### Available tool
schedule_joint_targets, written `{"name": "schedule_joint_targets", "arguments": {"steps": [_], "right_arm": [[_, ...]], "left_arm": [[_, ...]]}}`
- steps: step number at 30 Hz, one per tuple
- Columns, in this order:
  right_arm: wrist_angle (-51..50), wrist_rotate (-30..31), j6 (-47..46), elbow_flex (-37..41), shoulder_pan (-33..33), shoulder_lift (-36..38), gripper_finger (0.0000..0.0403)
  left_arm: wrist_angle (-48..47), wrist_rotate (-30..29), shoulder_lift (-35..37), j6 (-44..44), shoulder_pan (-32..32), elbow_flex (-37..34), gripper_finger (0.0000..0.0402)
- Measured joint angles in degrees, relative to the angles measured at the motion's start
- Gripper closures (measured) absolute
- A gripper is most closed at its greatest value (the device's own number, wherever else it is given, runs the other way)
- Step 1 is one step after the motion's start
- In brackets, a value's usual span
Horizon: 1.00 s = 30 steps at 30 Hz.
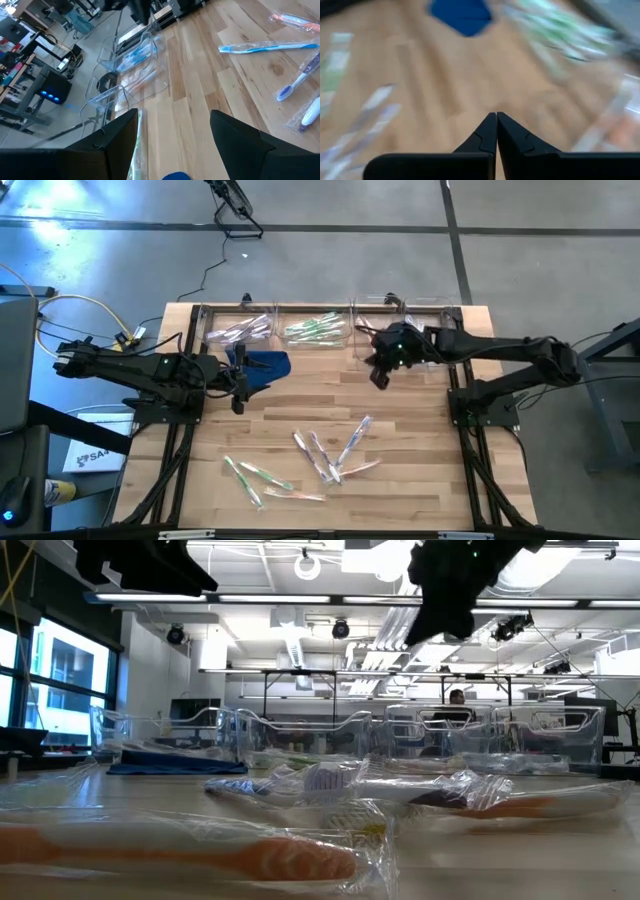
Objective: Pick & Place Toothbrushes
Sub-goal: Put the orange toothbrush into the middle right transparent bin
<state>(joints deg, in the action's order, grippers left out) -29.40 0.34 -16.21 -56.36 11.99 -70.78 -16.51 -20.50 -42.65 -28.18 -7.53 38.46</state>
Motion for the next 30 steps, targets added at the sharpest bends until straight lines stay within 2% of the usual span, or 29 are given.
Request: {"name": "schedule_joint_targets", "arguments": {"steps": [3, 6, 23, 30], "right_arm": [[2.2, -5.0, 0.0, 0.0, -2.0, -0.1, 0.0399], [2.6, -6.8, 0.0, 0.0, -4.0, -0.1, 0.0399], [-0.1, -6.5, 0.0, 0.1, -10.9, -0.1, 0.04], [-2.0, -7.0, -3.9, 0.1, -14.8, -0.8, 0.0397]], "left_arm": [[0.0, 0.0, 0.0, 0.0, 0.0, 0.0, 0.016], [0.0, 0.0, 0.0, 0.0, 0.0, 0.0, 0.016], [0.0, -0.3, 0.0, 0.0, 0.0, 0.0, 0.016], [0.0, -0.2, 0.0, 0.0, 0.0, 0.0, 0.016]]}}
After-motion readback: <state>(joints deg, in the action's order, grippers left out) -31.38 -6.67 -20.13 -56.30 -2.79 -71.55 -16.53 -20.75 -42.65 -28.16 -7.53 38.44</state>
